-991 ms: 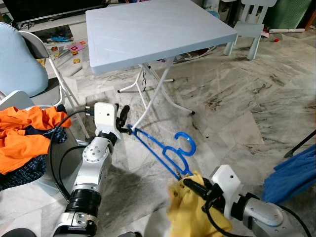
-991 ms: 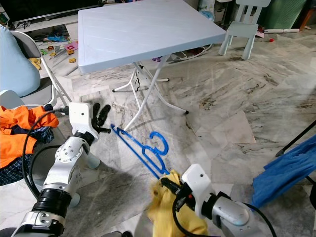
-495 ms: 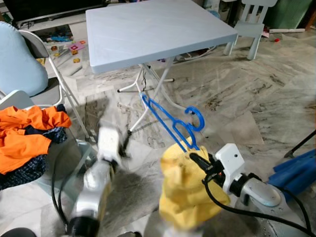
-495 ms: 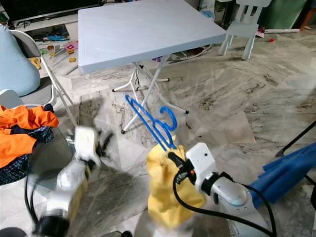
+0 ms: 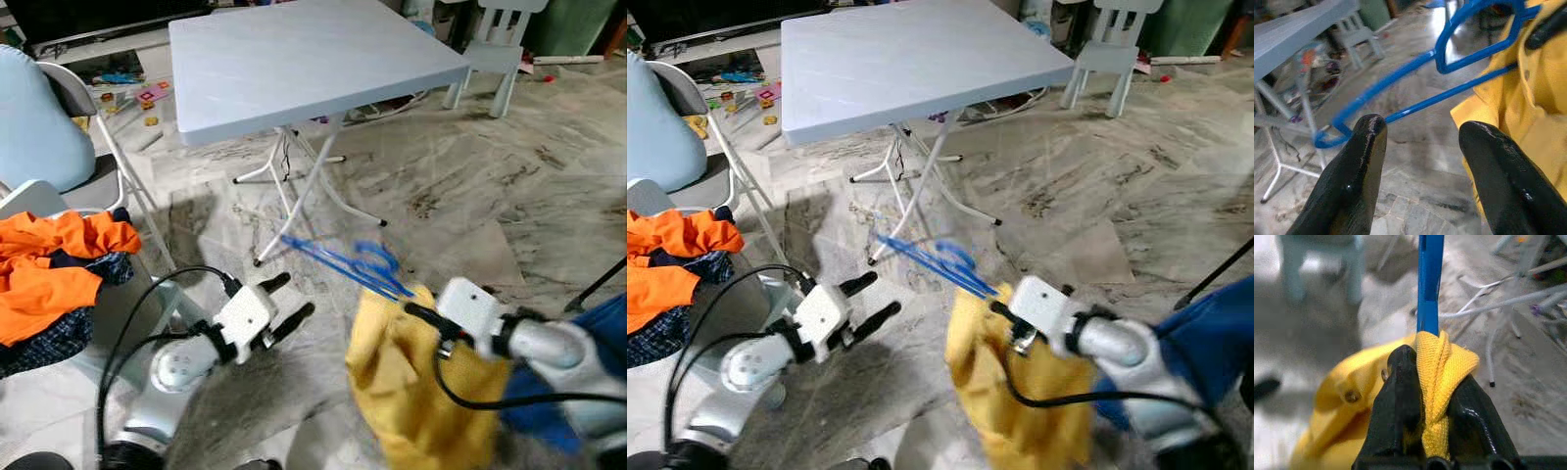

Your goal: Hang hanger

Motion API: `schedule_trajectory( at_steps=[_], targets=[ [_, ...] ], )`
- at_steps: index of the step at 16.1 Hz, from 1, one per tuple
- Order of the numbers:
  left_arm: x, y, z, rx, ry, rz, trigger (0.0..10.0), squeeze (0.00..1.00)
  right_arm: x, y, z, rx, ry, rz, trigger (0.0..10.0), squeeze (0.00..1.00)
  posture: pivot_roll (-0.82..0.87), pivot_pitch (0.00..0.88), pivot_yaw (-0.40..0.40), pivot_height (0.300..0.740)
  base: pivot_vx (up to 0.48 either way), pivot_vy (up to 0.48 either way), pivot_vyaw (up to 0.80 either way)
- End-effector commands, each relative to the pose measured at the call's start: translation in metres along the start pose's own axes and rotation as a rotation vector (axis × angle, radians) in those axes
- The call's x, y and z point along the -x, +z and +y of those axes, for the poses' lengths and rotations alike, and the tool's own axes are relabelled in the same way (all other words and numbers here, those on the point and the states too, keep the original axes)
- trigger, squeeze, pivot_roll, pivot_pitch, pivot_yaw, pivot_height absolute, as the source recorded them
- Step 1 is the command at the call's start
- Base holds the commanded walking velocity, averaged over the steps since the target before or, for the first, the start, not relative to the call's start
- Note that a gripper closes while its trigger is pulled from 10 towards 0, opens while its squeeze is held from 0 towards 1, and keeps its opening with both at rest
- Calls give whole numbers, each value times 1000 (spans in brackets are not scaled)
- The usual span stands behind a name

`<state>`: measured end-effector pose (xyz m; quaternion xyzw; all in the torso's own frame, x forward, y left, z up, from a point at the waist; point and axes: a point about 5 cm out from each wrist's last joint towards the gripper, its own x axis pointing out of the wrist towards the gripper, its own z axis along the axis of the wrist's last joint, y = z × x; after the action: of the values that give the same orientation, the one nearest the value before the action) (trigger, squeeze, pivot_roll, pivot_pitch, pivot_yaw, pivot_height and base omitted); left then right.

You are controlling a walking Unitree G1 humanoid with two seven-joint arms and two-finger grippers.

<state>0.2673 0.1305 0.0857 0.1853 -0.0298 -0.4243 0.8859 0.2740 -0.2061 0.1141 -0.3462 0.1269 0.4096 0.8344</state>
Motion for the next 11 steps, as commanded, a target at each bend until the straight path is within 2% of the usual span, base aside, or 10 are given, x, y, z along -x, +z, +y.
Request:
schedule_trajectory(
  at_steps=[1, 4, 5, 6, 7, 9, 11],
  targets=[
    [1, 5, -1, -31, -66, -13, 10000, 1000, 1, 1, -3, 100, 69, 5, 10000, 0, -103, 96, 75, 740, 0, 0, 0],
    [2, 5, 1, -65, -85, -8, 10000, 1000, 5, -1, -10, 177, 118, 7, 10000, 0, -98, 96, 74, 740, 0, 0, 0],
    [3, 3, 1, -70, -90, -5, 10000, 1000, 7, 2, -14, 203, 146, -13, 10000, 0, -99, 95, 72, 740, 0, 0, 0],
    [4, 0, 1, -76, -98, 8, 10000, 1000, 8, 9, -17, 192, 163, -56, 10000, 0, -99, 95, 72, 740, 0, 0, 0],
    [4, 0, -1, -73, -109, 10, 10000, 0, 10, 12, -18, 183, 176, -78, 10000, 0, -101, 92, 70, 740, 0, 0, 0],
    [0, 0, -4, -61, -154, 1, 10000, 0, 19, 21, -16, 212, 271, -129, 10000, 0, -103, 91, 70, 740, 0, 0, 0],
    [-3, 1, -8, -41, -184, -8, 10000, 0, 27, 20, -13, 210, 325, -124, 10000, 0, -103, 91, 70, 740, 0, 0, 0]
  ],
)
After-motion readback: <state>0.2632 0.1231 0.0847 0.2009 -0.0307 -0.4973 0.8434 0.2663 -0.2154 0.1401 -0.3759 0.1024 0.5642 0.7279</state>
